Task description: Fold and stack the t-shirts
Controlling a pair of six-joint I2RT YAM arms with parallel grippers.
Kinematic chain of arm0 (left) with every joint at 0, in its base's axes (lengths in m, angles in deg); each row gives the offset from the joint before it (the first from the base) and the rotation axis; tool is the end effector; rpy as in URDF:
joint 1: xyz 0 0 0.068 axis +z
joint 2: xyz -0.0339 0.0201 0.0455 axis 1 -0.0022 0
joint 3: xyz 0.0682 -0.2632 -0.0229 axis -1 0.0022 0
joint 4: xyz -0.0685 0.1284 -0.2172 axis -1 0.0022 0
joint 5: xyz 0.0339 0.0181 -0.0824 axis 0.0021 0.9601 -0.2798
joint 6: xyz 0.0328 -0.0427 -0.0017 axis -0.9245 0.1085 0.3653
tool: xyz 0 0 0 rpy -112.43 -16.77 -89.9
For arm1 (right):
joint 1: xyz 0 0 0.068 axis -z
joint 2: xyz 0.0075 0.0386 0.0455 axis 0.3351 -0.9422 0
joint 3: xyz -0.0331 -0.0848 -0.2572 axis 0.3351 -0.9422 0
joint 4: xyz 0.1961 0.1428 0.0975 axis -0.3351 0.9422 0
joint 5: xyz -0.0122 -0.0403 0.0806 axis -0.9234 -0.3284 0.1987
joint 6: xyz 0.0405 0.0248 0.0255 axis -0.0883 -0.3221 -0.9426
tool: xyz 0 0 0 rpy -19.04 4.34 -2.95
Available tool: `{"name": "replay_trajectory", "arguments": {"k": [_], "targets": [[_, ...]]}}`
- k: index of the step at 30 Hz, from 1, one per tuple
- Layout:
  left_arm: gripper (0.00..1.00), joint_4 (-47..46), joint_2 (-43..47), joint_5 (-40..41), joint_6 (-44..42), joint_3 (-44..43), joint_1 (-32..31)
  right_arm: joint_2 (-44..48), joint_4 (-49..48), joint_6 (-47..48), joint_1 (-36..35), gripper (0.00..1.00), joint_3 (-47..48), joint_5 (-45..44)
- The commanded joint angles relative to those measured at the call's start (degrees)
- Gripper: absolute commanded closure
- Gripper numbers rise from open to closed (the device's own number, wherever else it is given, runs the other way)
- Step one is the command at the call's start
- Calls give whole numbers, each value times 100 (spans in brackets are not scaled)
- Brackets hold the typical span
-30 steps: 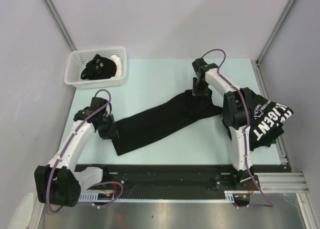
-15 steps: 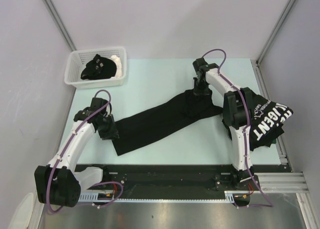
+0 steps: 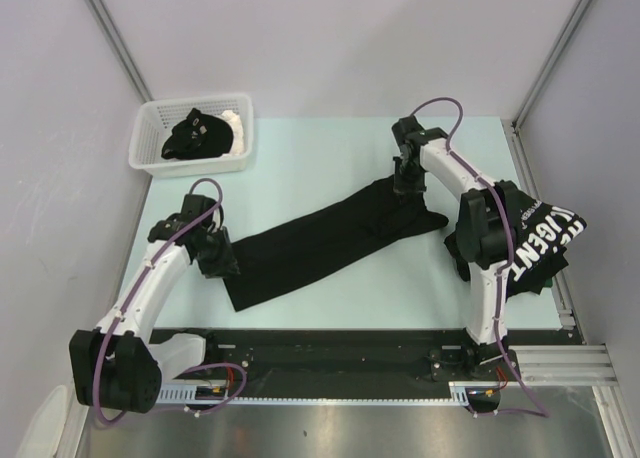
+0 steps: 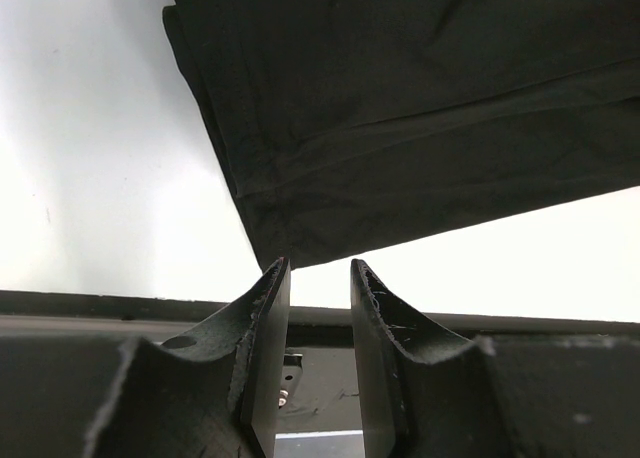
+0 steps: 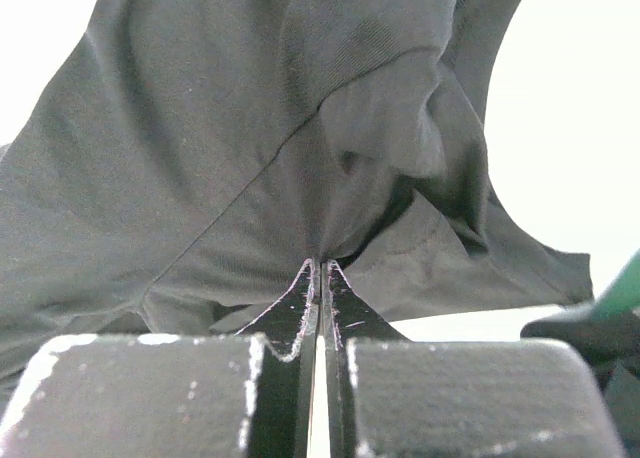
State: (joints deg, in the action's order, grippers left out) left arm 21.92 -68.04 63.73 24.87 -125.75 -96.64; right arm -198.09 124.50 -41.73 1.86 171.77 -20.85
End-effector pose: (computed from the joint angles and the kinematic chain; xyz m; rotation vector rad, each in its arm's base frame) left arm 0.1876 -0.0246 0.2381 -0.4417 2.7892 -0.2273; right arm 0.4216 0.1315 0.2194 0.0339 2.8208 0.0200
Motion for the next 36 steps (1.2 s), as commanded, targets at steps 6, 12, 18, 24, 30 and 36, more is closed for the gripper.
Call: {"name": "replay_trajectory", "arguments": {"k": [6,12,18,24,30,36], "targets": [[64,-240,-170,-199,-100,-24,-44,601,61,-13,84,98,-526,-190],[64,-240,-250,-199,-161,-103,-44,285,-80,-13,75,91,-210,-103],[64,-187,-232,-164,-179,-103,-44,-269,17,-22,49,82,325,-67],[64,-187,-162,-155,-117,-77,-44,-182,184,31,58,77,572,-234],[64,-293,-197,-199,23,-86,-44,-181,535,171,84,74,1581,-243],[64,-398,-425,-208,59,-252,-44,-524,729,277,67,82,2488,2]]}}
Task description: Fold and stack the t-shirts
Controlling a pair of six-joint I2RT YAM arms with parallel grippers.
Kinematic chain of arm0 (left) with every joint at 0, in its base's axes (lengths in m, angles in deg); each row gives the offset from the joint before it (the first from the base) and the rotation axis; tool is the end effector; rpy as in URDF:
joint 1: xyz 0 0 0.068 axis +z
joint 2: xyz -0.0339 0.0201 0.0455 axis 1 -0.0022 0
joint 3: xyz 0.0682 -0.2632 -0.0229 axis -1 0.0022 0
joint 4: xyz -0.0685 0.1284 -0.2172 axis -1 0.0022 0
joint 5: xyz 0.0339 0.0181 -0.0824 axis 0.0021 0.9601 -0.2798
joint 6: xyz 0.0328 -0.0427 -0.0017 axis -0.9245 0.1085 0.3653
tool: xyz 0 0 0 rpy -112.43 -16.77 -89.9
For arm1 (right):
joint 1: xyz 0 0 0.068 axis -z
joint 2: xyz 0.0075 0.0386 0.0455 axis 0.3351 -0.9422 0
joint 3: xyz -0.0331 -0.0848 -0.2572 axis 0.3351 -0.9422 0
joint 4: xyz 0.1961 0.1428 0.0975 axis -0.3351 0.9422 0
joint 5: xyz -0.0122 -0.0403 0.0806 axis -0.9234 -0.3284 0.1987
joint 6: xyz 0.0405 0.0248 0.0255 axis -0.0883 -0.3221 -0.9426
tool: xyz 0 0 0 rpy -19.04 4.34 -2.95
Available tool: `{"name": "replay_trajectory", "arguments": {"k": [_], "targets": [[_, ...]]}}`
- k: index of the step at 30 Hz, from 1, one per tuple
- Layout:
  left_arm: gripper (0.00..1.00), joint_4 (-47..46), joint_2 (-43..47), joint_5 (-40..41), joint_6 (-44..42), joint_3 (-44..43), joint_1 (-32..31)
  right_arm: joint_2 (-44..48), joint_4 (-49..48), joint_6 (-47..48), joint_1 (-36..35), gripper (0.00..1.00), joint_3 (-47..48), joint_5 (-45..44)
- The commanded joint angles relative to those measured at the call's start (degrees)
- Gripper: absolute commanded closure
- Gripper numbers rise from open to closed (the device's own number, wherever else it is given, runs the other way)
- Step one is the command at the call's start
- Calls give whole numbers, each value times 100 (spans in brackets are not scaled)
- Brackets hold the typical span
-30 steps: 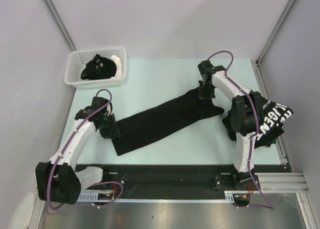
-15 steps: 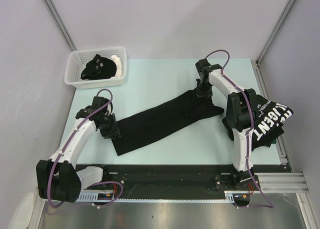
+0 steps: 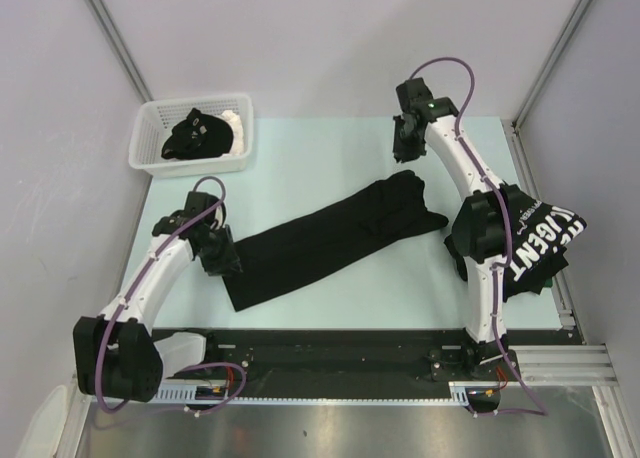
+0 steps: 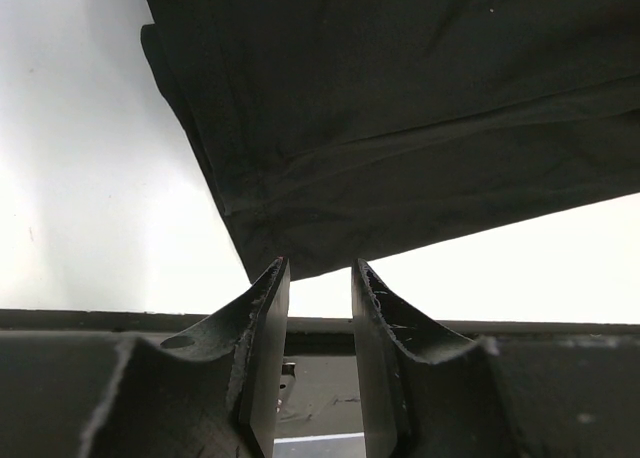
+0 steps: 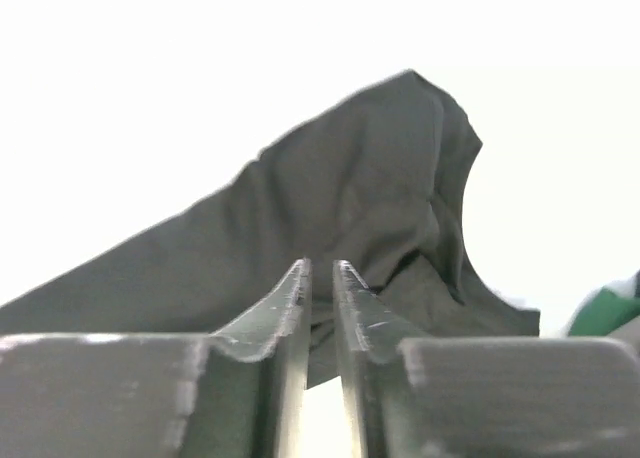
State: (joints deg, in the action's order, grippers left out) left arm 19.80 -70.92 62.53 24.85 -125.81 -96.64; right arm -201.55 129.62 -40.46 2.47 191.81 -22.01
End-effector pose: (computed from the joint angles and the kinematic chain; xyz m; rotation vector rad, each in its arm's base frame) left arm 0.1975 -0.0265 0.2310 -0.4394 2.8053 -0.2522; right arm 0.4494 0.1344 0.2920 0.0352 2.6235 0.0666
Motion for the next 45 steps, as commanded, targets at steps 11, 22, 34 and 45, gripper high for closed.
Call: {"name": "replay_trajectory", "arguments": {"k": [11,22,34,45], "targets": [[69,-371,-488,-237,87,-633,-44,-566,130,273,93,88,45,110],[66,-388,-427,-281,105,-536,-44,-92,-221,440,418,57,-807,-66],[66,-239,-322,-228,122,-510,-44,-100,-732,458,743,59,-1617,-57],[66,-99,-155,-166,175,-501,-44,-232,-969,555,761,53,-1757,57]]}}
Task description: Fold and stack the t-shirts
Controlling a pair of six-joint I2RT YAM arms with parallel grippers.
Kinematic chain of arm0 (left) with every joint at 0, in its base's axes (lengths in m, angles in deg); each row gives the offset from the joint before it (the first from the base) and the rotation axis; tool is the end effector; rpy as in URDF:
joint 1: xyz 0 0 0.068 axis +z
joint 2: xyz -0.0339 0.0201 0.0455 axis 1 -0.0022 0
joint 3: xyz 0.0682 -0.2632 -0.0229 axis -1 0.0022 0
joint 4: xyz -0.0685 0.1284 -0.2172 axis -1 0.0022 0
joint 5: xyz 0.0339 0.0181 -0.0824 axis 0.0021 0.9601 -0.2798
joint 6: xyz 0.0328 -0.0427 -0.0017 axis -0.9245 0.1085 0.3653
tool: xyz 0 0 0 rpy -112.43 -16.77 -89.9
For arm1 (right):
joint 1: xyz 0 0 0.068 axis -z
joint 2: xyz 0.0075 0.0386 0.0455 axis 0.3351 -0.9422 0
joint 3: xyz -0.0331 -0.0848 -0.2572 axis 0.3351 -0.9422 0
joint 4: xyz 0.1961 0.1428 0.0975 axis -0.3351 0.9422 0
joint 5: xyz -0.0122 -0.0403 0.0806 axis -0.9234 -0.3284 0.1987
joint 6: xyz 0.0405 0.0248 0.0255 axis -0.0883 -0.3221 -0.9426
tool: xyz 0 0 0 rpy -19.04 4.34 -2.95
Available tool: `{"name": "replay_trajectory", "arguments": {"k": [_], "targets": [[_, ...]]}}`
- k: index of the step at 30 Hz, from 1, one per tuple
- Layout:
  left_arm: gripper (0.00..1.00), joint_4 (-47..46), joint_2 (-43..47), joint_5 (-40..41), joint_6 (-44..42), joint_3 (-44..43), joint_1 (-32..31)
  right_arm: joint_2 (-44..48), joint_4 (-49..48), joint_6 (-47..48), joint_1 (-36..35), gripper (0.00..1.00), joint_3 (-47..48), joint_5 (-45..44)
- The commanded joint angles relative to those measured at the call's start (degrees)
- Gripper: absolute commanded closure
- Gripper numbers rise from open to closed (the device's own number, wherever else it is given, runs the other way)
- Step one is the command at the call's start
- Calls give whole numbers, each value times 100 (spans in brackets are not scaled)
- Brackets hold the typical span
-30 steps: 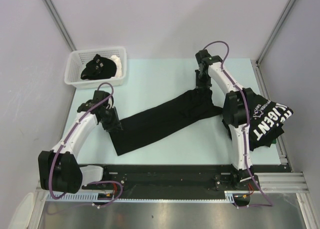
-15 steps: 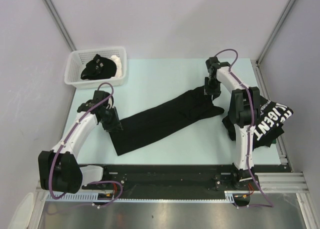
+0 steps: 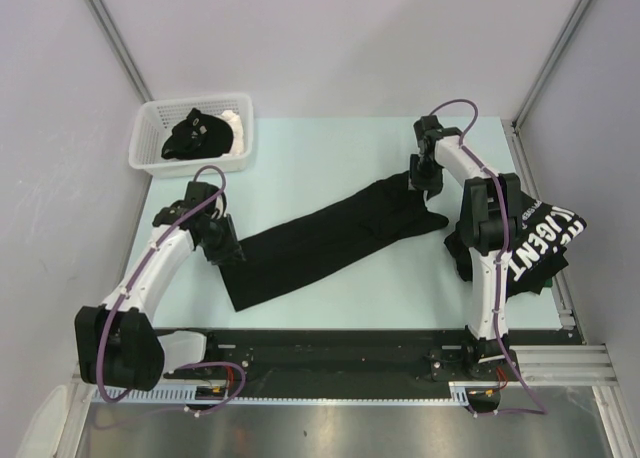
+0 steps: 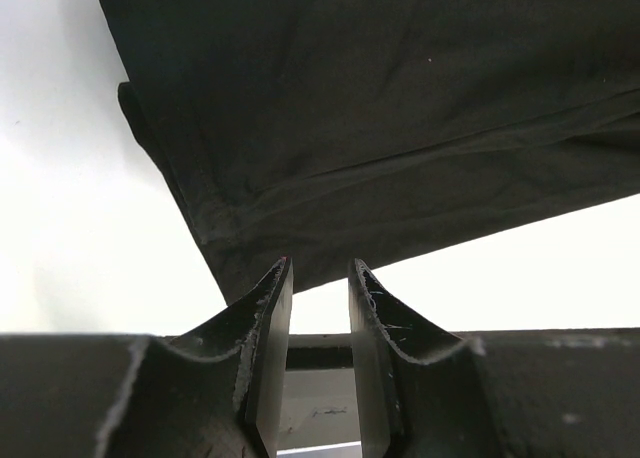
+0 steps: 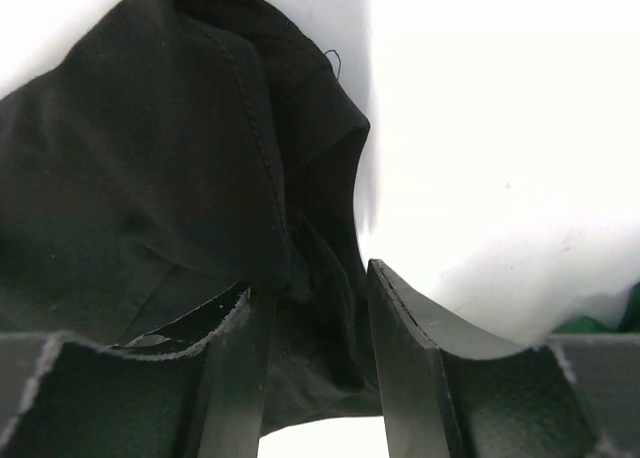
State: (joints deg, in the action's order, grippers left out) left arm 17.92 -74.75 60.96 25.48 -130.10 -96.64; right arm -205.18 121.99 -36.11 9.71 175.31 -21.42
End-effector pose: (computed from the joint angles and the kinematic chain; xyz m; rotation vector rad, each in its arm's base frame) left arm 0.2179 -0.0299 0.2413 -0.4394 2.7693 -0.3049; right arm 0.4588 0.0764 0.1848 0.0903 2.8356 -0.0528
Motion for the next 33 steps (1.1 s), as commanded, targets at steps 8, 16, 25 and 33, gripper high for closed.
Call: {"name": "replay_trajectory", "arguments": {"k": [8,16,25,33], "targets": [[66,213,368,26,138,-64,-44,61,-382,120,81,53,-344,68],[66,309,412,88,173,-90,-44,-97,-663,14,240,85,-687,447],[66,424,483,158,217,-108,-44,-290,-874,155,249,95,-608,490],[66,529,518,219,243,-134,-44,-677,-901,208,249,93,67,719]]}}
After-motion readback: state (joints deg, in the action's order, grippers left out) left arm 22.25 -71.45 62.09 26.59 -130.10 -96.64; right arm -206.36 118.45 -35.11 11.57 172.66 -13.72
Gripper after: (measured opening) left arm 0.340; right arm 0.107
